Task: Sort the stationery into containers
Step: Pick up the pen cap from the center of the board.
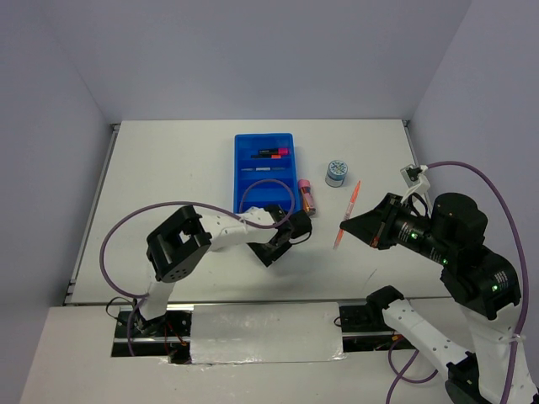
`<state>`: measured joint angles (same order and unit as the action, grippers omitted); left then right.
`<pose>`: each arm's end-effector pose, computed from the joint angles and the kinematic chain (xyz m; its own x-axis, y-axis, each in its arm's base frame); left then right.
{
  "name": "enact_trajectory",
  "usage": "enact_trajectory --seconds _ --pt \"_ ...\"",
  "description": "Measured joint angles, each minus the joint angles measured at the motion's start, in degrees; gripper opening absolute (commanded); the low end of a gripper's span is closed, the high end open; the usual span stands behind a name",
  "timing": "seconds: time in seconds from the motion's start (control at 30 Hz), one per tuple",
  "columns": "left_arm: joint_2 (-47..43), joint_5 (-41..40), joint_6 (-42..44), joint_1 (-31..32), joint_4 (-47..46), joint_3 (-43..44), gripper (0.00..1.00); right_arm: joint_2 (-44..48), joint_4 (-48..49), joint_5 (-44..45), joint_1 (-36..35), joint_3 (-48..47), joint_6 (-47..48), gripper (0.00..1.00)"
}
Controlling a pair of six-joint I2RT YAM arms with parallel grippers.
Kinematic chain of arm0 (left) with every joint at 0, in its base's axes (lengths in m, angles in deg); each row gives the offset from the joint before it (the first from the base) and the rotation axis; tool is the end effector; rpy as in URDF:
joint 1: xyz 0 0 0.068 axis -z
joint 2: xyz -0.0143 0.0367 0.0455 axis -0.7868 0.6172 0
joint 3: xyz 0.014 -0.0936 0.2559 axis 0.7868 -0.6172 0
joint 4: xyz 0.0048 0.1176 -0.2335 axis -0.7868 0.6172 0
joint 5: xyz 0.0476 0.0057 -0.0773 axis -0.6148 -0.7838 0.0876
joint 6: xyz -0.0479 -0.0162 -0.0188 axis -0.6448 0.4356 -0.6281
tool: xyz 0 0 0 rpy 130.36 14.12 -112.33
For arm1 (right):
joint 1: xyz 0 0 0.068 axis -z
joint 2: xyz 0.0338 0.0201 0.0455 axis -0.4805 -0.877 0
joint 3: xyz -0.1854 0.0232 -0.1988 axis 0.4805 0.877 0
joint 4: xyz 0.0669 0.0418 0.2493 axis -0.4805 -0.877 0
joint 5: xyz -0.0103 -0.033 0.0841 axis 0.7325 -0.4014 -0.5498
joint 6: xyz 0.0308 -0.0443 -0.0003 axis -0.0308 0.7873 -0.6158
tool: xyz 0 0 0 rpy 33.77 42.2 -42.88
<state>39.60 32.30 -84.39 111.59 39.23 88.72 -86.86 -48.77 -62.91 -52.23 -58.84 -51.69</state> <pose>0.2022 -0.3234 0.1641 -0.5955 -0.7556 -0.2727 -0.7385 0.6485 -0.1842 0.0537 0.0370 0.4411 -0.6607 0.3341 -0.6722 -0.3431 0.6621 0.6663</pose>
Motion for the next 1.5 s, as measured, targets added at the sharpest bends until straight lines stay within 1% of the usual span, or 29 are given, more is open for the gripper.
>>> enact_trajectory --seconds 0.17,0.57,0.6,0.7,0.73,0.77,0.8,0.87,0.9,0.97,1.03,1.07,1.1,1.27,1.37,1.43,1.5 --pt "0.5 -1.1 1.2 -0.8 1.2 0.6 0.58 0.0 0.0 0.0 0.0 0.0 -0.1 0.00" --pt "2.6 -0.8 3.8 -1.1 3.3 3.6 0.56 -0.6 0.0 0.0 0.0 0.0 -0.2 0.00" --pt "2.8 -0.8 3.9 -1.1 3.3 3.8 0.52 -0.6 0.0 0.0 0.0 0.0 -0.2 0.00" --pt "2.9 -0.7 4.0 -1.1 3.3 4.0 0.49 -0.6 0.1 0.0 0.0 0.0 -0.2 0.00" --pt "2.9 -0.6 4.0 -1.1 3.3 4.0 0.45 -0.6 0.2 0.0 0.0 0.0 -0.2 0.00" --pt "2.9 -0.6 4.0 -1.1 3.3 4.0 0.45 -0.6 0.3 -0.1 0.0 0.0 -0.2 0.00" --pt "2.9 -0.5 4.0 -1.1 3.3 4.0 0.41 -0.6 0.3 -0.1 0.0 0.0 -0.2 0.00" --pt "2.9 -0.5 4.0 -1.1 3.3 4.0 0.37 -0.6 0.4 -0.1 0.0 0.1 -0.2 0.00" --pt "2.9 -0.5 4.0 -1.1 3.3 4.0 0.32 -0.6 0.4 -0.1 0.0 0.2 -0.2 0.00" --pt "2.9 -0.3 4.0 -1.1 3.3 4.0 0.28 -0.6 0.4 -0.2 0.0 0.2 -0.2 0.00" --pt "2.9 0.0 4.0 -1.1 3.3 4.0 0.21 -0.6 0.4 -0.3 0.0 0.2 -0.2 0.00" --pt "2.9 0.1 4.2 -1.1 3.2 4.0 0.05 -0.6 0.4 -0.3 0.0 0.2 -0.2 0.00" --pt "2.9 0.2 3.9 -1.1 3.1 4.0 0.00 -0.6 0.4 -0.3 0.0 0.2 -0.2 0.00" --pt "1.9 0.4 5.7 -0.9 1.4 3.0 0.00 -0.6 0.7 -0.7 0.0 1.2 0.1 0.00" --pt "-0.1 -0.9 7.2 -0.1 -0.4 1.4 0.00 -0.6 1.6 -1.4 0.0 3.0 0.9 0.00" --pt "-4.7 -3.0 9.2 0.9 -2.5 -1.5 0.00 -0.6 2.8 -2.3 0.0 4.3 1.2 0.00" --pt "-12.0 -6.1 12.5 1.6 -4.2 -4.0 0.00 -0.5 4.2 -3.5 0.0 5.9 1.3 0.00"
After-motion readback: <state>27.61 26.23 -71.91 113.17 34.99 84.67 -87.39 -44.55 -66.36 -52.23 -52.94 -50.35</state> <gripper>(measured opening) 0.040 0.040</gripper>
